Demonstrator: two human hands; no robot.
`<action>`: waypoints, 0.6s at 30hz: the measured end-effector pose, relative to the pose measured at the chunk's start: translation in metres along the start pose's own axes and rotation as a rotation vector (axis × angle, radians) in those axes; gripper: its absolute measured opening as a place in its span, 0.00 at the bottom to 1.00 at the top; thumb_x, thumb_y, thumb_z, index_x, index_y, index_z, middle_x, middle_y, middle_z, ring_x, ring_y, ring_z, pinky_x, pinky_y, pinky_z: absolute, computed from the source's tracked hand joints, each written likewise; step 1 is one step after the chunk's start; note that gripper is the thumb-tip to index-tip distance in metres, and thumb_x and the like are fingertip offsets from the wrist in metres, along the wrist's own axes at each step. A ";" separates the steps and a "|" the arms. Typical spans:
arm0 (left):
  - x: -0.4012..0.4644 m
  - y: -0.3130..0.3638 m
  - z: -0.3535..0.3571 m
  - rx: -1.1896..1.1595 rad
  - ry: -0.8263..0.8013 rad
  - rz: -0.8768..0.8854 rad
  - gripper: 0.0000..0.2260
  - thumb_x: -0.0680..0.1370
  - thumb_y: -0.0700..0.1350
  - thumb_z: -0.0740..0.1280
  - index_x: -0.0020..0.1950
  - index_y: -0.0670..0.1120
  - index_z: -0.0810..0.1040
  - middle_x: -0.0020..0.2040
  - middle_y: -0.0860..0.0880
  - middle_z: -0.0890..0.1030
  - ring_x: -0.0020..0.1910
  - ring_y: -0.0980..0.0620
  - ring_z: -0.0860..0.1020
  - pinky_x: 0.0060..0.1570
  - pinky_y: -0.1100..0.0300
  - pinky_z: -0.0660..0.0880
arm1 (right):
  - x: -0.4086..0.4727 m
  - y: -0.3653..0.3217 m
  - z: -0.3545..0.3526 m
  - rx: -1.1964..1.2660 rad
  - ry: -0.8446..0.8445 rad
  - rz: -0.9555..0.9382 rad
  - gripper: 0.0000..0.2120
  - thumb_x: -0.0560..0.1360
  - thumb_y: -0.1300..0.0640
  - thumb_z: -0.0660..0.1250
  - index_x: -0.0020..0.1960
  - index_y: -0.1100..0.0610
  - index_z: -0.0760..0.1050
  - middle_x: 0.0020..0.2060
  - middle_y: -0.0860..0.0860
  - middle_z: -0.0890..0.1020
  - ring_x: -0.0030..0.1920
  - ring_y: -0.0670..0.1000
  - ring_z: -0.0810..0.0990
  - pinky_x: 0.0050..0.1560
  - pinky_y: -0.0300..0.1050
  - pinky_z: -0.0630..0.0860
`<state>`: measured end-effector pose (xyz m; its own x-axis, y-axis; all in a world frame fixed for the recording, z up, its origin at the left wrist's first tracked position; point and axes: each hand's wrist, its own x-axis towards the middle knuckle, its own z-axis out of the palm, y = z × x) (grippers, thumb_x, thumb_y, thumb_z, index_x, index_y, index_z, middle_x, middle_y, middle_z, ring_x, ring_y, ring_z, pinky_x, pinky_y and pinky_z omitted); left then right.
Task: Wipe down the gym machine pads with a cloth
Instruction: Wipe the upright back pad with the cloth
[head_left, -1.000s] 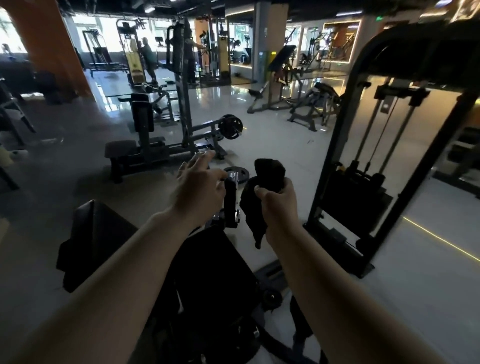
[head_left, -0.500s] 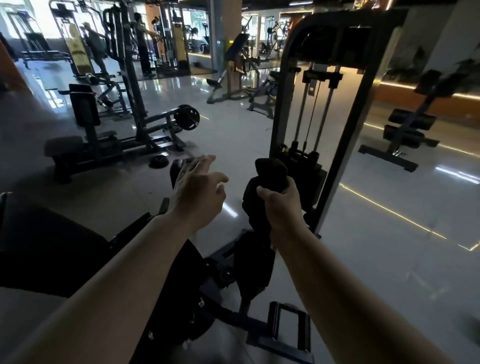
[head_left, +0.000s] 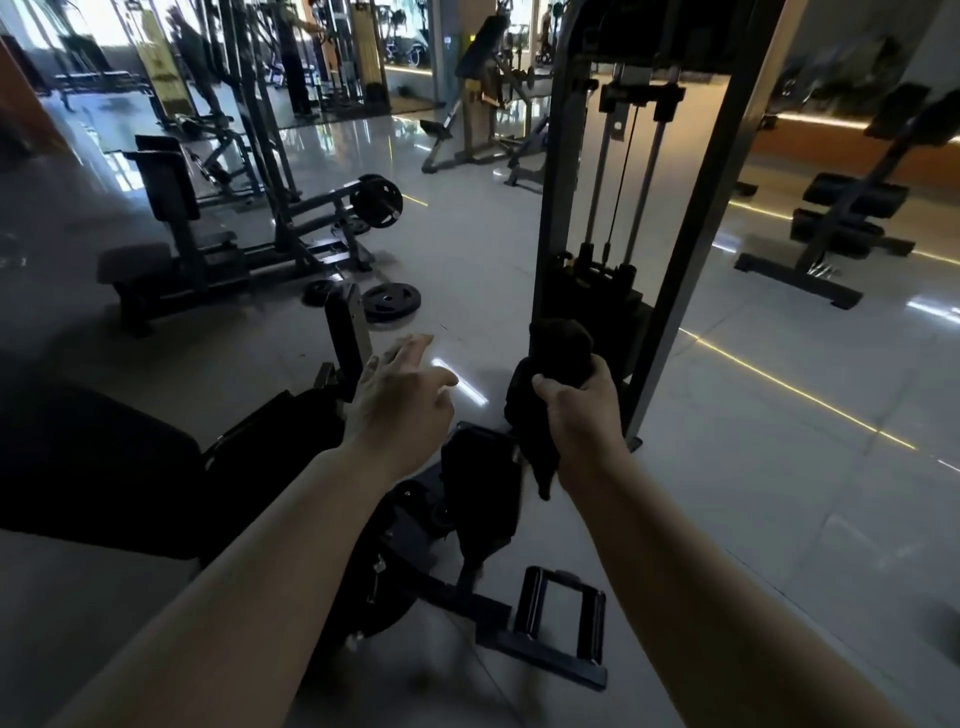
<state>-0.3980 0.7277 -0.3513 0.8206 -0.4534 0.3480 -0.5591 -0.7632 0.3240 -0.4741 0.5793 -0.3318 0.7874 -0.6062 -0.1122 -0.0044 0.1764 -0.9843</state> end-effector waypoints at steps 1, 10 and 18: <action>0.001 -0.004 0.006 -0.008 -0.012 -0.006 0.12 0.78 0.40 0.61 0.58 0.45 0.81 0.74 0.43 0.63 0.75 0.46 0.57 0.71 0.45 0.57 | 0.004 0.007 0.001 -0.002 0.008 0.011 0.13 0.75 0.68 0.64 0.55 0.55 0.70 0.41 0.51 0.76 0.43 0.53 0.78 0.51 0.54 0.78; 0.024 -0.058 0.079 -0.102 -0.136 0.080 0.13 0.78 0.40 0.60 0.58 0.46 0.81 0.74 0.44 0.64 0.74 0.47 0.59 0.72 0.53 0.57 | 0.045 0.070 0.021 -0.065 0.147 0.094 0.15 0.76 0.68 0.63 0.59 0.55 0.72 0.45 0.58 0.79 0.46 0.59 0.79 0.48 0.54 0.78; 0.034 -0.123 0.154 -0.169 -0.294 0.158 0.14 0.79 0.43 0.59 0.61 0.49 0.79 0.75 0.46 0.62 0.75 0.50 0.55 0.73 0.52 0.54 | 0.074 0.157 0.054 -0.116 0.326 0.156 0.16 0.75 0.71 0.60 0.57 0.55 0.75 0.45 0.59 0.80 0.44 0.59 0.80 0.42 0.49 0.76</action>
<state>-0.2829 0.7351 -0.5149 0.7078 -0.6912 0.1454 -0.6731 -0.5976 0.4358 -0.3827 0.6041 -0.4868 0.5342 -0.7971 -0.2815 -0.1933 0.2089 -0.9586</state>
